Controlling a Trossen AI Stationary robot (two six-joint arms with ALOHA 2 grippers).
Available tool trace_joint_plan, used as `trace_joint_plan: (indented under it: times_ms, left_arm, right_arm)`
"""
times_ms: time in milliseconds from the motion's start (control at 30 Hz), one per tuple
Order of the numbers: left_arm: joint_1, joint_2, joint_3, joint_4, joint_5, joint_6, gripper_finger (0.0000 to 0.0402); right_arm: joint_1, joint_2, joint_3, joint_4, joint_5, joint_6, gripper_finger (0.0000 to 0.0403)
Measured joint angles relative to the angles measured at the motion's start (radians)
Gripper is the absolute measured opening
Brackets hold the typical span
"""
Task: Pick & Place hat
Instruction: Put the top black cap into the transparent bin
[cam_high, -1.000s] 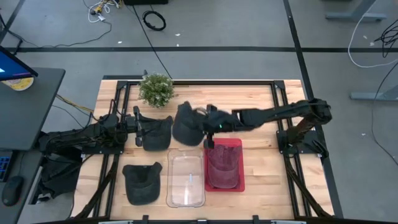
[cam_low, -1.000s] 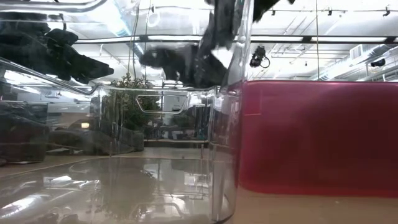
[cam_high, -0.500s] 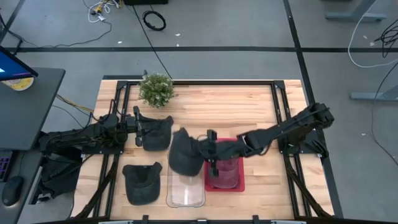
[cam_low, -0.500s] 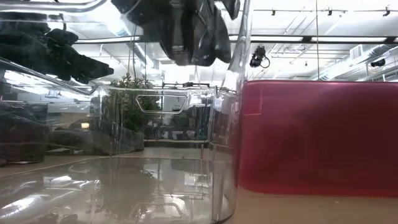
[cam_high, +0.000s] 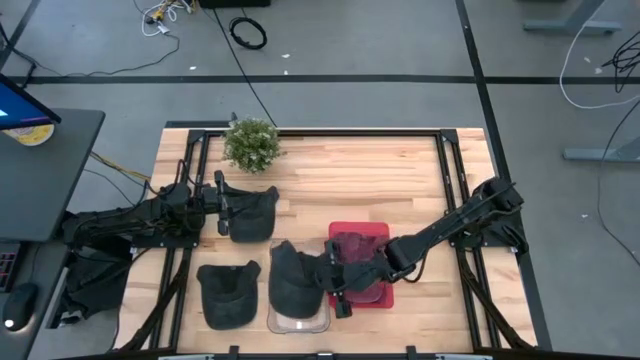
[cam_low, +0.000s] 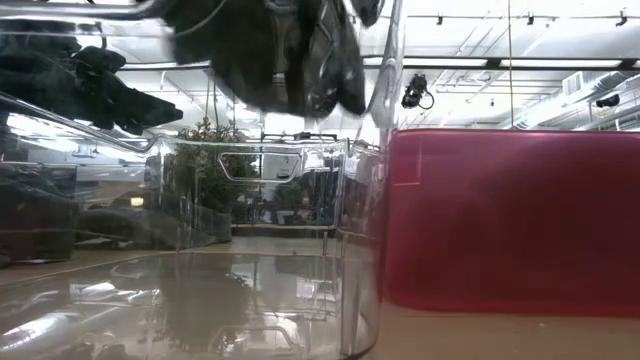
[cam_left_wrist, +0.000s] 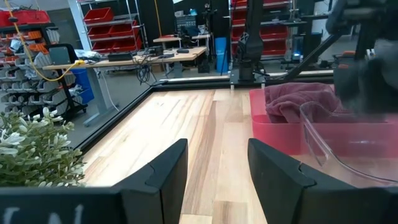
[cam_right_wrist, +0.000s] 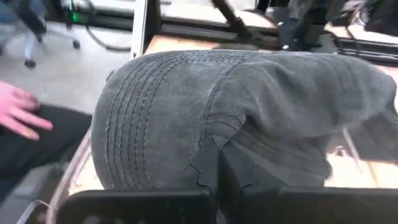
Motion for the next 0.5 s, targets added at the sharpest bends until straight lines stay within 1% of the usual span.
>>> trace_joint_plan:
  times_ms: [67, 167, 333, 500]
  left_arm:
    - [0.0, 0.0, 0.0, -0.001, 0.0, 0.0, 0.0172]
    - [0.0, 0.0, 0.0, -0.001, 0.0, 0.0, 0.0172]
    - [0.0, 0.0, 0.0, -0.002, 0.0, 0.0, 0.0172]
    - [0.0, 0.0, 0.0, -0.001, 0.0, 0.0, 0.0172]
  right_arm:
    - [-0.001, 0.036, 0.0, 0.034, -0.019, -0.028, 0.0]
    - [-0.007, 0.086, 0.0, 0.041, -0.052, -0.057, 0.0]
    - [-0.027, 0.138, 0.0, 0.044, -0.098, 0.001, 0.0]
    - [-0.04, 0.159, 0.0, 0.018, -0.141, 0.057, 0.0]
